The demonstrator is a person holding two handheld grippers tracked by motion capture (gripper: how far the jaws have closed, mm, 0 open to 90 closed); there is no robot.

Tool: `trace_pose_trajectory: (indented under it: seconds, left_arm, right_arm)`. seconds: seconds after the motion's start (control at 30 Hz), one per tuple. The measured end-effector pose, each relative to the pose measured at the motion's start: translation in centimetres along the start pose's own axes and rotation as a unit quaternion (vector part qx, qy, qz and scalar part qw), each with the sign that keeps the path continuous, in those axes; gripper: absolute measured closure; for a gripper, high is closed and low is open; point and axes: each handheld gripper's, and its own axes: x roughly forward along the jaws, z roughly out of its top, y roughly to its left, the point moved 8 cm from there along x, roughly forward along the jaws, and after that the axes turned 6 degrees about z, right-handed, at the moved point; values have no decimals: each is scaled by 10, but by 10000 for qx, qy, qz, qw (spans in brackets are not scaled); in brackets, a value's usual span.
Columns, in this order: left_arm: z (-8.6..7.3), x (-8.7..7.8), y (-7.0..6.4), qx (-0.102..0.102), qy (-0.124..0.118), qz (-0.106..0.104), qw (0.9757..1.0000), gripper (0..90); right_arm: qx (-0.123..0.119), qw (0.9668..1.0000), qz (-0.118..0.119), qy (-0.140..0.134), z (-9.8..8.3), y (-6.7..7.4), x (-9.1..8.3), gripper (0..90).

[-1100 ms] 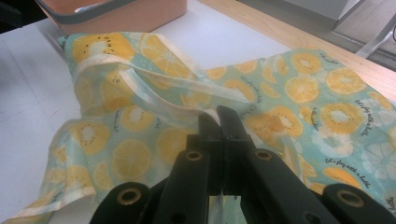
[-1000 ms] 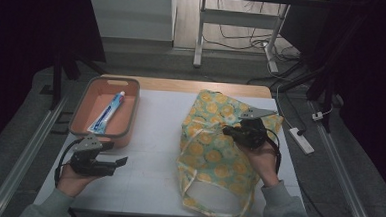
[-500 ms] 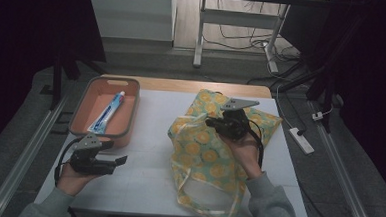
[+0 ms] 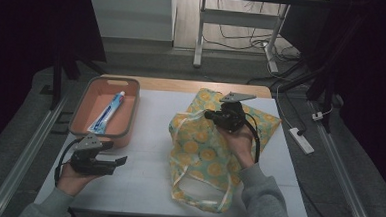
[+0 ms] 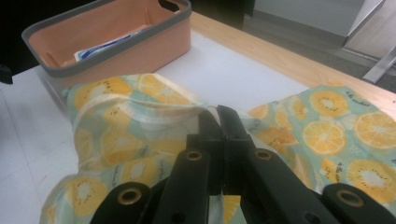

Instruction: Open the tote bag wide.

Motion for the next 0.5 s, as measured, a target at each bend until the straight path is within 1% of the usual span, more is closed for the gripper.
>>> trace_pose_trajectory:
  seconds: [0.13,0.17,0.23,0.33,0.37,0.43,0.5]
  left_arm:
    - [0,0,0,-13,1,9,10000,231]
    - [0,0,0,-8,5,10,10000,232]
    - [0,1,0,11,29,12,10000,231]
    - [0,2,-1,25,39,24,10000,231]
    - [0,1,-1,25,35,28,10000,231]
    - [1,0,0,7,12,40,10000,231]
    - [3,-1,2,-3,-5,57,10000,232]
  right_arm:
    - [28,9999,117,49,-8,4,4,900]
    - [45,9998,184,62,-9,6,7,900]
    - [91,9994,327,-17,-6,12,10,900]
    - [-44,9992,402,-44,-1,22,16,900]
    - [-122,9991,403,-9,0,26,18,900]
    - [-201,9991,363,46,-1,28,19,900]
    - [-144,9992,369,51,-2,26,18,900]
